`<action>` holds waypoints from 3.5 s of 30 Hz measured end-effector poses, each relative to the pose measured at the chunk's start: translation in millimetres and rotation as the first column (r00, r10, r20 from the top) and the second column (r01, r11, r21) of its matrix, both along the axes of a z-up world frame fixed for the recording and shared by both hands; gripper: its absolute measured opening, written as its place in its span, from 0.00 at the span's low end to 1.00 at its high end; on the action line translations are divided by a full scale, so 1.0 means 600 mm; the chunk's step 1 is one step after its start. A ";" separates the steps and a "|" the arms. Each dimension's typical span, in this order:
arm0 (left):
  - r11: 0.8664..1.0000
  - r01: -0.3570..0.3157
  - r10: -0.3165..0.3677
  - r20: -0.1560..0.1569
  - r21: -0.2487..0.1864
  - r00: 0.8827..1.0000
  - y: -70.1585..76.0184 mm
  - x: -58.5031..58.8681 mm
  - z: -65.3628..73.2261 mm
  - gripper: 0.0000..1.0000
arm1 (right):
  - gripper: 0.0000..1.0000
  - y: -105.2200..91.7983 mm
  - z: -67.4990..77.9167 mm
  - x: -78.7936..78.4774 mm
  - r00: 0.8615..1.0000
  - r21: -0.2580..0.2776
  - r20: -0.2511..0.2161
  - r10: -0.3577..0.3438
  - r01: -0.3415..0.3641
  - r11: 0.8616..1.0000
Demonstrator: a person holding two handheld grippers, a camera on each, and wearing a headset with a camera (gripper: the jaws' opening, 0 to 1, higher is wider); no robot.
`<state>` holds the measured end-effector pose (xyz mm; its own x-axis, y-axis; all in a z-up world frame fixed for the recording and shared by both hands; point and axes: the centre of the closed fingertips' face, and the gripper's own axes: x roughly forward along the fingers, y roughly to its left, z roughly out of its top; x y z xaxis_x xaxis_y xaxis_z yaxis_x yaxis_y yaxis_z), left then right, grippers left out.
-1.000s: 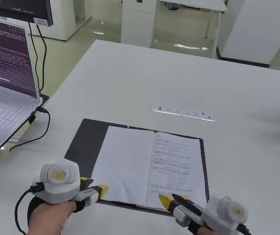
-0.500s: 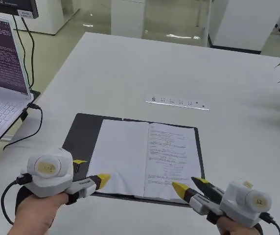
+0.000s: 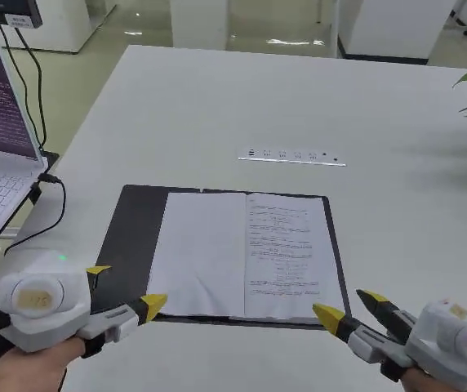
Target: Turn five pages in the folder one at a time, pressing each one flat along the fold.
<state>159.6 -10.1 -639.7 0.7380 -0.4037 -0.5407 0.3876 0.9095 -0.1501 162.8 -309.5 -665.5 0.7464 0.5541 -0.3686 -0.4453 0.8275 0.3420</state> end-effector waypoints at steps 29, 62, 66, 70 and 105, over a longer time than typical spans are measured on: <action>0.997 0.069 -0.067 -0.046 0.035 0.997 -0.054 -0.013 -0.021 0.64 | 0.62 -0.022 -0.022 -0.038 0.999 0.012 -0.037 -0.025 0.025 1.000; 0.880 0.467 -0.461 -0.085 0.085 0.884 -0.259 0.048 -0.007 0.64 | 0.59 -0.062 -0.050 -0.050 0.993 0.038 -0.094 -0.068 0.072 0.997; 0.875 0.477 -0.471 -0.089 0.078 0.878 -0.275 0.064 -0.009 0.63 | 0.59 -0.067 -0.051 -0.049 0.994 0.045 -0.091 -0.068 0.072 0.996; 0.865 0.497 -0.489 -0.108 0.074 0.866 -0.304 0.076 -0.018 0.63 | 0.60 -0.069 -0.052 -0.049 0.994 0.042 -0.097 -0.059 0.063 0.997; 0.802 0.591 -0.568 -0.199 0.086 0.799 -0.500 0.132 -0.154 0.62 | 0.59 -0.094 -0.070 -0.053 0.987 0.059 -0.161 -0.003 0.012 0.998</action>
<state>238.9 -310.3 -732.3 0.2909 -0.6422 -0.7092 0.8307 0.5373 -0.1457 130.8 -366.1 -707.7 0.6845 0.5733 -0.4503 -0.3742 0.8064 0.4579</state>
